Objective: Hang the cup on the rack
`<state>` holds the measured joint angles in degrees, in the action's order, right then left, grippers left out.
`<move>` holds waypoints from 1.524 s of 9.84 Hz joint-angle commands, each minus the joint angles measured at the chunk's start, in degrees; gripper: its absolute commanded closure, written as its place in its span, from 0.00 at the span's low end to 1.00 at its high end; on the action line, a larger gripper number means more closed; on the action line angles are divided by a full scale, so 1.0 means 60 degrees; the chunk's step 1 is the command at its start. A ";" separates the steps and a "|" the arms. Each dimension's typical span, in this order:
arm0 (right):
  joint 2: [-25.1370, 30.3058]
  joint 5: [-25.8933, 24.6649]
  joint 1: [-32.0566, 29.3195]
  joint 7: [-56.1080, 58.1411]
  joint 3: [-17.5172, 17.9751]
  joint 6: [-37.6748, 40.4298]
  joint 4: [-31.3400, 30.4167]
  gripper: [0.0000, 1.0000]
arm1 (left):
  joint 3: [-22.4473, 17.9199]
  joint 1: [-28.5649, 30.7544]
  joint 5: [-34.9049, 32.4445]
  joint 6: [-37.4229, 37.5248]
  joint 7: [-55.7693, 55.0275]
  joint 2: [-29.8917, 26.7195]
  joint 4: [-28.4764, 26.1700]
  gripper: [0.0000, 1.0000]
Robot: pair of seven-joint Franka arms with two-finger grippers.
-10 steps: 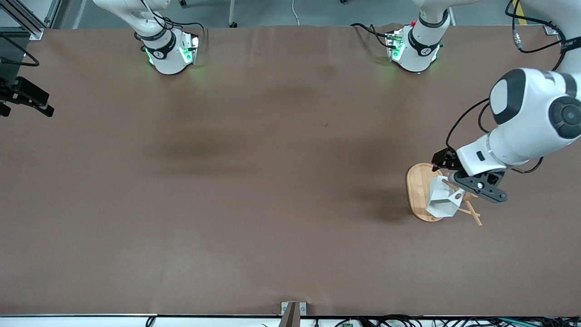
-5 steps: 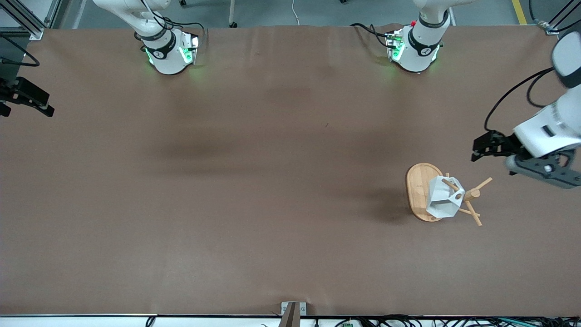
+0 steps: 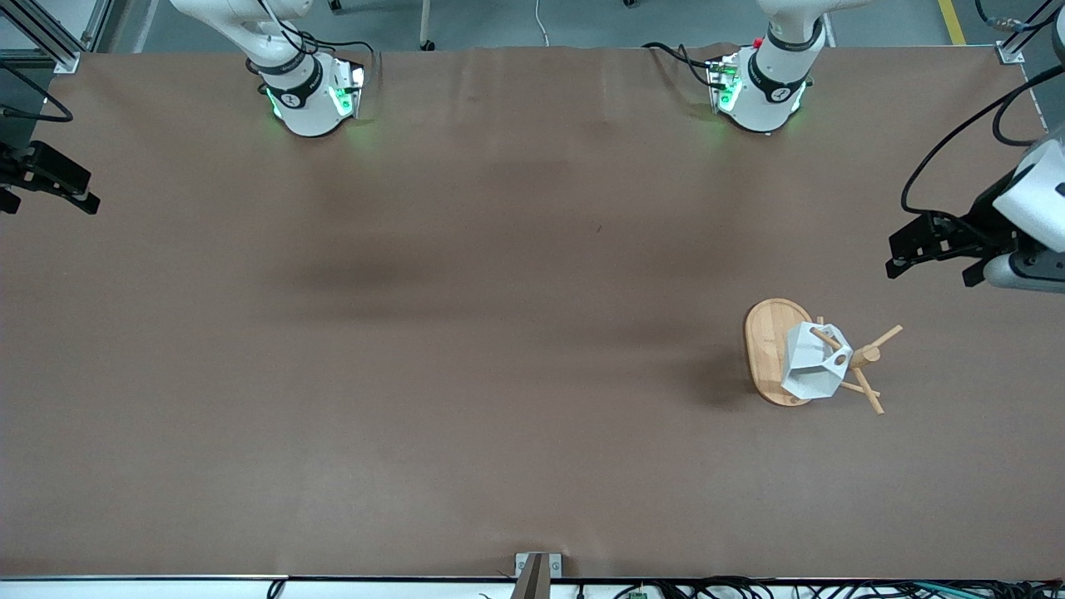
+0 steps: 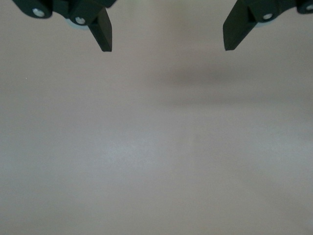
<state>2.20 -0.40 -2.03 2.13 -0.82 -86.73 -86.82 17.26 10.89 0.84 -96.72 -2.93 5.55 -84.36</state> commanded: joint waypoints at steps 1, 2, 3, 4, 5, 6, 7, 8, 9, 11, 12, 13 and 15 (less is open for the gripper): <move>0.0131 -0.0050 -0.0160 0.0011 0.0123 -0.0046 -0.0164 0.00 | -0.0092 -0.0042 0.0020 0.0109 -0.0129 -0.0104 -0.0222 0.00; 0.0116 -0.0050 -0.0174 0.0025 0.0123 -0.0046 -0.0164 0.00 | -0.0340 -0.0419 -0.0067 0.0109 -0.0113 -0.0192 -0.0236 0.00; 0.0102 -0.0050 -0.0189 0.0025 0.0123 -0.0046 -0.0164 0.00 | -0.1096 -0.1018 0.0020 0.0123 -0.0214 -0.0367 -0.0251 0.00; 0.0101 -0.0050 -0.0189 0.0025 0.0123 -0.0046 -0.0164 0.00 | -0.1466 -0.1314 0.0049 0.0196 -0.0287 -0.0514 -0.0324 0.00; 0.0101 -0.0050 -0.0189 0.0025 0.0123 -0.0046 -0.0164 0.00 | -0.1499 -0.1462 0.0035 0.0342 -0.0375 -0.0747 -0.0527 0.00; 0.0101 -0.0050 -0.0189 0.0025 0.0123 -0.0046 -0.0178 0.00 | -0.1514 -0.1536 0.0021 0.0387 -0.0855 -0.1098 -0.0863 0.00; 0.0101 -0.0050 -0.0189 0.0025 0.0123 -0.0046 -0.0179 0.00 | -0.1514 -0.1681 0.0006 0.0532 -0.1237 -0.1333 -0.1156 0.00; 0.0101 -0.0050 -0.0189 0.0025 0.0123 -0.0046 -0.0179 0.00 | -0.1514 -0.1712 -0.0067 0.0853 -0.1327 -0.1481 -0.1290 0.00; 0.0101 -0.0050 -0.0189 0.0025 0.0123 -0.0061 -0.0179 0.00 | -0.1514 -0.1698 -0.0097 0.1102 -0.1198 -0.1482 -0.1306 0.00; 0.0101 -0.0050 -0.0189 0.0025 0.0123 -0.0046 -0.0179 0.00 | -0.1514 -0.1639 -0.0315 0.1222 -0.1109 -0.1773 -0.1699 0.00; 0.0101 -0.0050 -0.0189 0.0025 0.0123 -0.0046 -0.0179 0.00 | -0.1529 -0.1610 -0.0389 0.1222 -0.0790 -0.1862 -0.1875 0.00; 0.0101 -0.0050 -0.0189 0.0025 0.0123 -0.0061 -0.0179 0.00 | -0.1514 -0.1566 -0.0390 0.1208 -0.0670 -0.1979 -0.2037 0.00; 0.0101 -0.0050 -0.0189 0.0025 0.0123 -0.0061 -0.0149 0.00 | -0.1514 -0.1420 -0.0390 0.1208 -0.0408 -0.2053 -0.2082 0.00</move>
<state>2.16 -0.40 -2.08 2.13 -0.89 -86.74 -86.92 8.15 1.79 -0.57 -89.40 -7.15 -5.39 -93.71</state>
